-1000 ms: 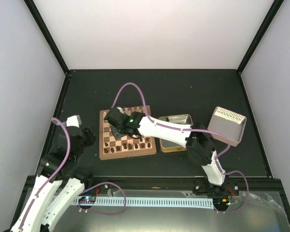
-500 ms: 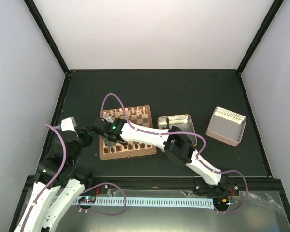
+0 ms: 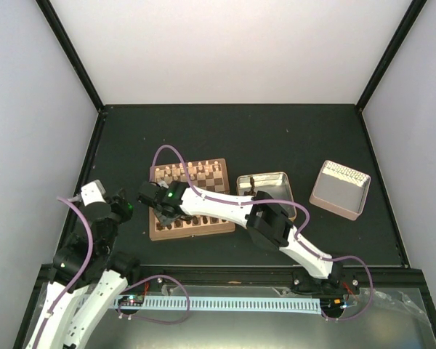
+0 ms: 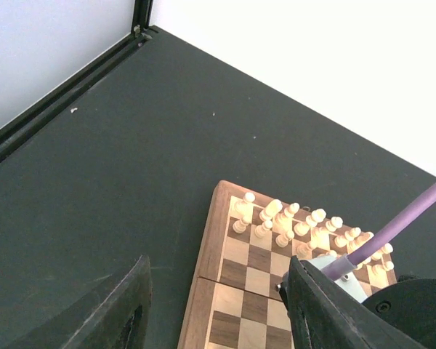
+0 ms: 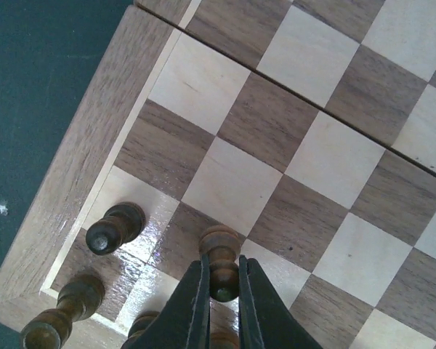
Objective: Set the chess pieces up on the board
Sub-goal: Place the chess piece on the chessboard.
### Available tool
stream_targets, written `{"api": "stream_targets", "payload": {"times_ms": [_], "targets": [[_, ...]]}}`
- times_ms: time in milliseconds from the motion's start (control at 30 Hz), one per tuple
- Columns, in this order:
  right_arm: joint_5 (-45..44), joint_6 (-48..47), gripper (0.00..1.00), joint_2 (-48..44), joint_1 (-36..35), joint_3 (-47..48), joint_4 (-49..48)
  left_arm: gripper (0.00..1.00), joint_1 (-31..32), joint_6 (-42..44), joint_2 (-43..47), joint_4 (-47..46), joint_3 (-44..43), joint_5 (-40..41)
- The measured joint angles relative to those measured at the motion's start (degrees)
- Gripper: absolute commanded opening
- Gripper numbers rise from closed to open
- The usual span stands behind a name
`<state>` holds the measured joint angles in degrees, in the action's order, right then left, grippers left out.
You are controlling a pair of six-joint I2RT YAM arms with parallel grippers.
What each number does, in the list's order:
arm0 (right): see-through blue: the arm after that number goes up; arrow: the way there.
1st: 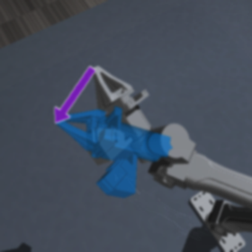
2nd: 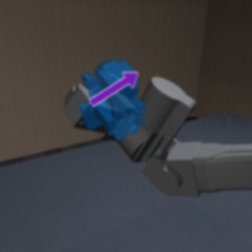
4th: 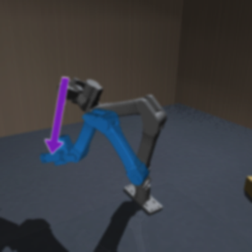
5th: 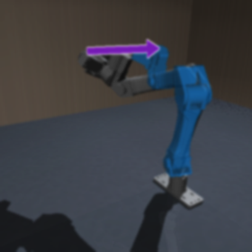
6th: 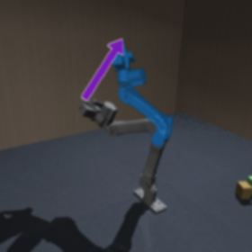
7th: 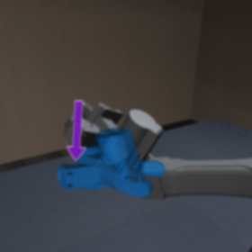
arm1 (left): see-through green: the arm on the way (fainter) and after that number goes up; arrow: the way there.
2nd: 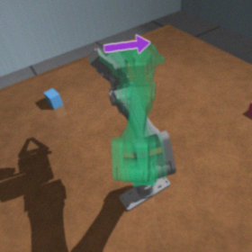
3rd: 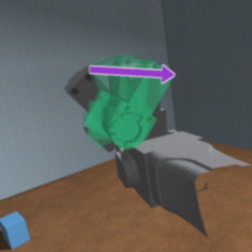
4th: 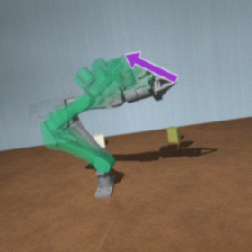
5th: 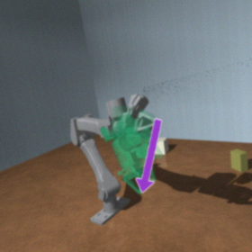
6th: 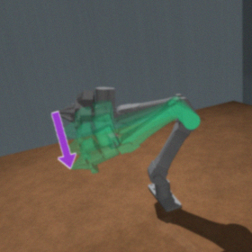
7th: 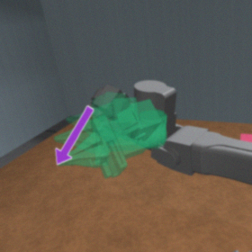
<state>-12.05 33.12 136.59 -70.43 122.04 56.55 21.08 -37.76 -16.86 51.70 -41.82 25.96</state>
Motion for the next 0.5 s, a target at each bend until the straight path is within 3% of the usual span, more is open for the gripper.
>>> {"api": "stream_targets", "payload": {"times_ms": [267,500], "targets": [[1.0,0.0,0.08,-0.1,-0.3,-0.3,-0.5,0.53,0.0,-0.5,0.0,0.5,0.0,0.7],[2.1,0.0,0.18,-0.5,-0.4,-1.0,-1.1,0.53,0.0,-0.5,0.0,0.6,0.0,0.8]]}}
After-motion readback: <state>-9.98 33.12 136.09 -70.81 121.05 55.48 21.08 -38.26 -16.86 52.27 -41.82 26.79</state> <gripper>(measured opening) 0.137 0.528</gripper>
